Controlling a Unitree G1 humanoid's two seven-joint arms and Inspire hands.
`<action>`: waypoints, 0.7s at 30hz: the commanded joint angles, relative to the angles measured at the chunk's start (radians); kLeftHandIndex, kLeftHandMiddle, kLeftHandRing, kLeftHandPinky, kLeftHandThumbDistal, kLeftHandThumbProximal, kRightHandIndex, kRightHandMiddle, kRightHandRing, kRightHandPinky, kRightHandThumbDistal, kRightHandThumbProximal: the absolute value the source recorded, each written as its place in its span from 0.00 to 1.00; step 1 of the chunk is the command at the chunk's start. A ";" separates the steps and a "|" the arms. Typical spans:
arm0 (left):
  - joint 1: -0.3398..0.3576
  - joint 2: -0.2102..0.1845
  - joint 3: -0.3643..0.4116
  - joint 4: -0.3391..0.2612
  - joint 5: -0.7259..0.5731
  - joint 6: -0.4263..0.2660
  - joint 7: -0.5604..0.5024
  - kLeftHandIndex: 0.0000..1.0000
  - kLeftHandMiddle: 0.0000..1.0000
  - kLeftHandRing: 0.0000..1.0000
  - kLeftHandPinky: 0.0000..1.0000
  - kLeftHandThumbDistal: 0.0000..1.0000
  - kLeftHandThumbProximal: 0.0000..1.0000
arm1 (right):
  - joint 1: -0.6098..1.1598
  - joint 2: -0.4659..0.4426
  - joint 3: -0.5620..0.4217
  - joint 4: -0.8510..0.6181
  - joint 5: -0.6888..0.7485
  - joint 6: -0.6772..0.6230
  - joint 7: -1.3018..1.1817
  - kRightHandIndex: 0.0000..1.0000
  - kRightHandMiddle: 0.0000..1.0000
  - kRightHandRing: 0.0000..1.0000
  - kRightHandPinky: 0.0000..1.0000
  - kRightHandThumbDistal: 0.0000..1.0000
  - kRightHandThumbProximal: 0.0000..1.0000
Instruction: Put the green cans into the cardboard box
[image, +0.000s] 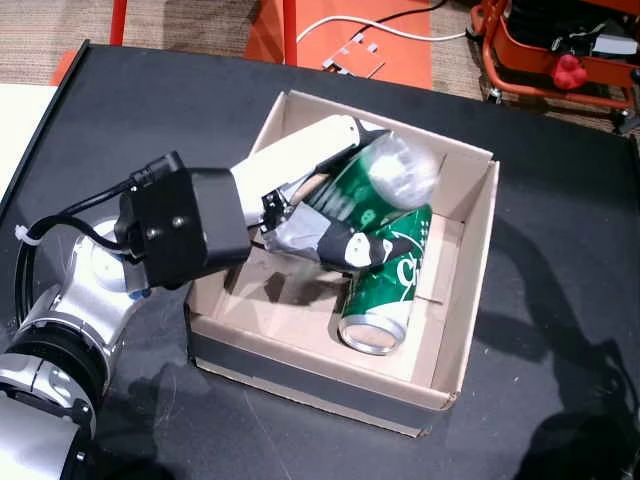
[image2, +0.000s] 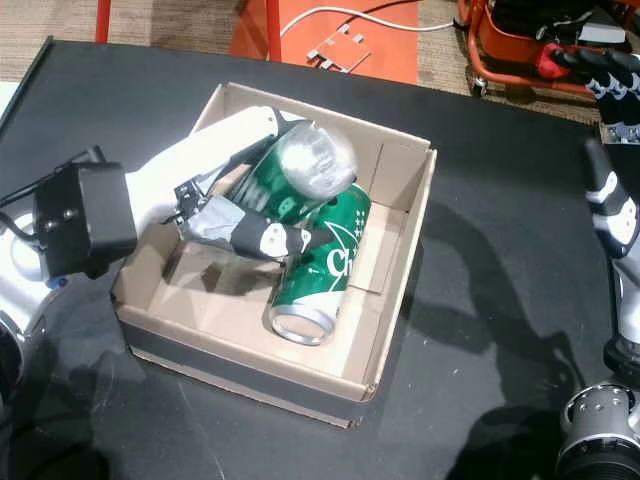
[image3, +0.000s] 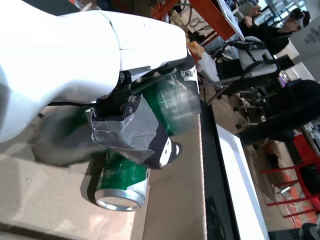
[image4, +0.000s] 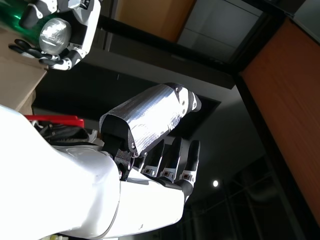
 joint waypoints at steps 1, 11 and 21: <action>-0.011 0.022 -0.058 -0.001 0.074 0.002 0.063 0.43 0.41 0.45 0.49 0.56 0.00 | 0.002 -0.010 0.001 -0.001 -0.006 -0.008 -0.004 0.74 0.65 0.66 0.66 0.82 0.55; -0.030 0.082 -0.184 0.015 0.204 0.017 0.246 0.52 0.49 0.49 0.54 0.65 0.00 | -0.001 -0.007 -0.004 0.012 0.000 -0.013 0.005 0.72 0.65 0.66 0.65 0.82 0.54; -0.055 0.096 -0.220 0.014 0.215 0.009 0.303 0.54 0.51 0.52 0.60 0.69 0.00 | -0.016 -0.006 0.000 0.036 -0.006 -0.007 0.002 0.73 0.65 0.66 0.65 0.80 0.54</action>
